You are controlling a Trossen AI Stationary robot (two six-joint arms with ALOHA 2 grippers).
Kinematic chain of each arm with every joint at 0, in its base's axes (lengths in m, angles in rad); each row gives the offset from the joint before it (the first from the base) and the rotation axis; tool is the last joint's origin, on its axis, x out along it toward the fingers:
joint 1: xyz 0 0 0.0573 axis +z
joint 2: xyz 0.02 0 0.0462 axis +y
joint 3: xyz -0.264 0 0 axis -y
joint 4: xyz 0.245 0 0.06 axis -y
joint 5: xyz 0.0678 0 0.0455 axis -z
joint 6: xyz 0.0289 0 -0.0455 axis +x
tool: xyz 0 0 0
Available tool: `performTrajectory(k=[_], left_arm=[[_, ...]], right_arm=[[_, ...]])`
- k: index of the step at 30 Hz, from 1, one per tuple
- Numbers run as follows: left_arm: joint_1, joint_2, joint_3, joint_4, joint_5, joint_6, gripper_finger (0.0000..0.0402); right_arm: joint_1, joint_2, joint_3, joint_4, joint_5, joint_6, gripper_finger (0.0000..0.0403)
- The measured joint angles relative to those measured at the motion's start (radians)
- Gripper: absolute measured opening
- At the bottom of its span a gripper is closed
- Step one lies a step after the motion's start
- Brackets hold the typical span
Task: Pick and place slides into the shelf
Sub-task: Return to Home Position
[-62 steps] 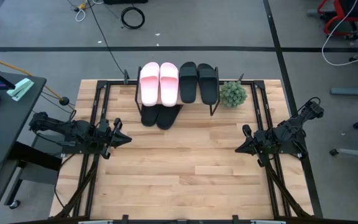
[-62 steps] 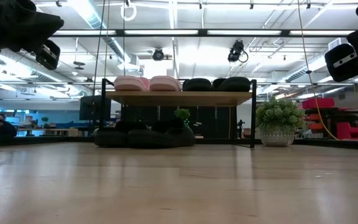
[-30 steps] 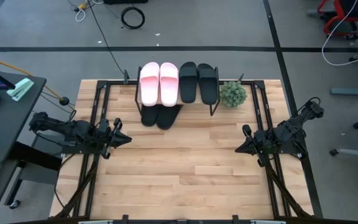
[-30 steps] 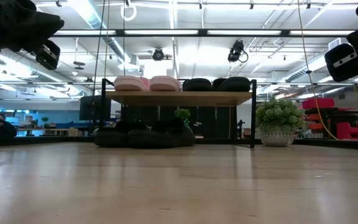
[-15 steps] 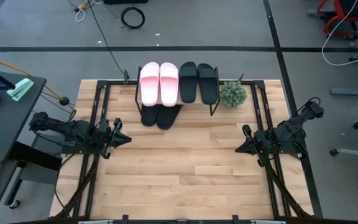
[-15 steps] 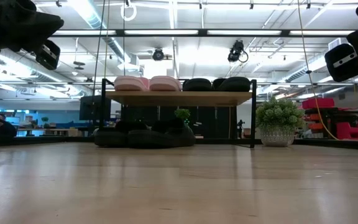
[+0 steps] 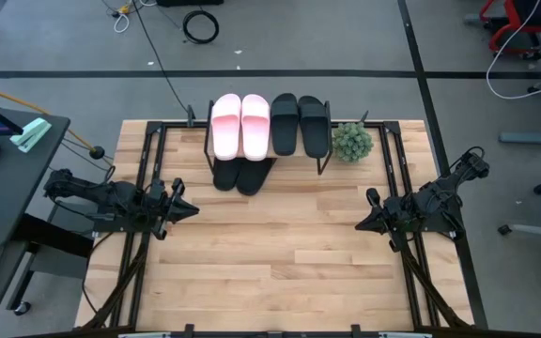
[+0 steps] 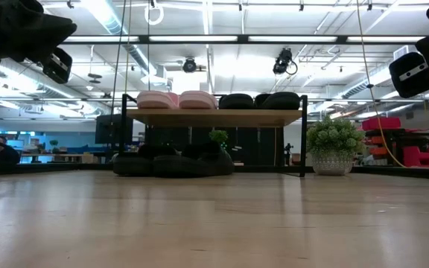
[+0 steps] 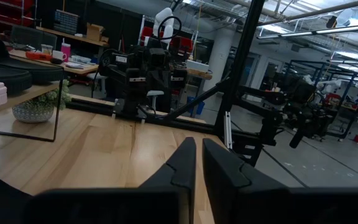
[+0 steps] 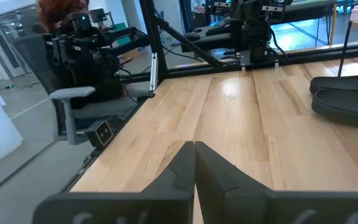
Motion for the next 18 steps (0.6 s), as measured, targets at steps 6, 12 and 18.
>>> performTrajectory(k=[6, 12, 18], left_arm=[[0.0, 0.0, 0.0, 0.0, 0.0, 0.001, 0.0025], [0.0, 0.0, 0.0, 0.0, 0.0, 0.0, 0.0032], [0.0, 0.0, 0.0, 0.0, 0.0, 0.001, 0.0038]], right_arm=[[0.0, 0.0, 0.0, 0.0, 0.0, 0.0, 0.0014], [0.0, 0.0, 0.0, 0.0, 0.0, 0.0, 0.0014], [0.0, 0.0, 0.0, 0.0, 0.0, 0.0, 0.0014]])
